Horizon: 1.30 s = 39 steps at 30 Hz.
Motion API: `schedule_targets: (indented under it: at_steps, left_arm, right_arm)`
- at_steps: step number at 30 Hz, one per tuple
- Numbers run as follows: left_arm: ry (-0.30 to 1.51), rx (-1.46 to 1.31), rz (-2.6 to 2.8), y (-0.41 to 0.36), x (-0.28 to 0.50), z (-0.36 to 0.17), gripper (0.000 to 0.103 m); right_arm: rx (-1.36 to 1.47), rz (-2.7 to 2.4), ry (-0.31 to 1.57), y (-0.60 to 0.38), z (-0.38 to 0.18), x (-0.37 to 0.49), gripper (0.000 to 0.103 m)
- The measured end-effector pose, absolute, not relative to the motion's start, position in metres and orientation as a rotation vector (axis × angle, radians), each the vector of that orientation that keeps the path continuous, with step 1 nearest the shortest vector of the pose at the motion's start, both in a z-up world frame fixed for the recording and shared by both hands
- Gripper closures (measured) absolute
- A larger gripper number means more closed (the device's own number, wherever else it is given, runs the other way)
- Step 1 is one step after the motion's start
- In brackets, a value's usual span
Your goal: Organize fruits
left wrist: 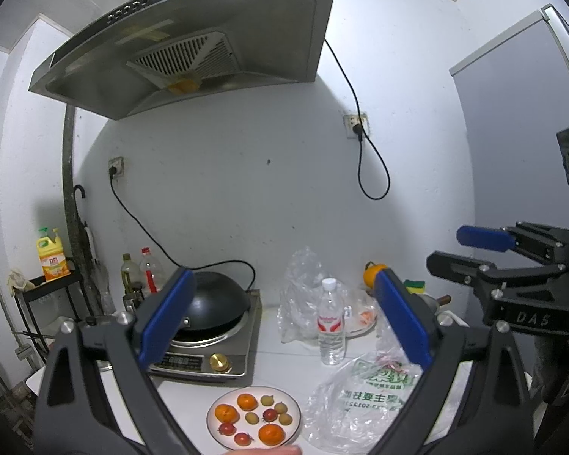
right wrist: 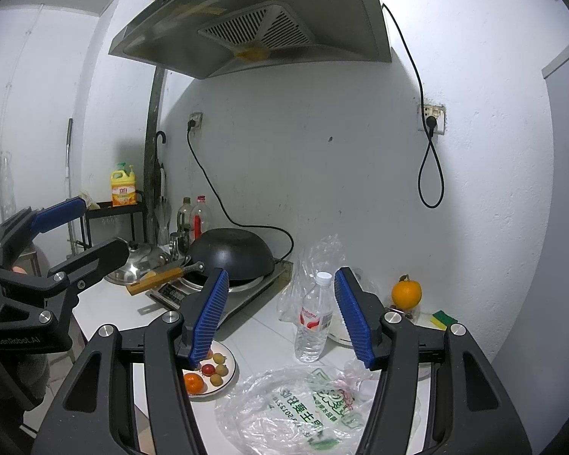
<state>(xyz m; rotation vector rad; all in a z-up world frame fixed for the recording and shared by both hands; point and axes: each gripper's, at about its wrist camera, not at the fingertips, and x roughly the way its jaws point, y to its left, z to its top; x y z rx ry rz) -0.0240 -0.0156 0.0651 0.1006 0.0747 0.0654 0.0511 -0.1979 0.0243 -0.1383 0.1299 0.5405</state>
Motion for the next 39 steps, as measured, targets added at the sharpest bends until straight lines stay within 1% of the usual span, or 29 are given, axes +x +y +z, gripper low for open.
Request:
schedule_targets:
  at_steps: [39]
  left_arm:
    - [0.076,0.106,0.057,-0.0188,-0.0215,0.0642,0.007]
  right_arm:
    - [-0.139,0.539,0.135,-0.1974,0.0239,0.0523,0.041]
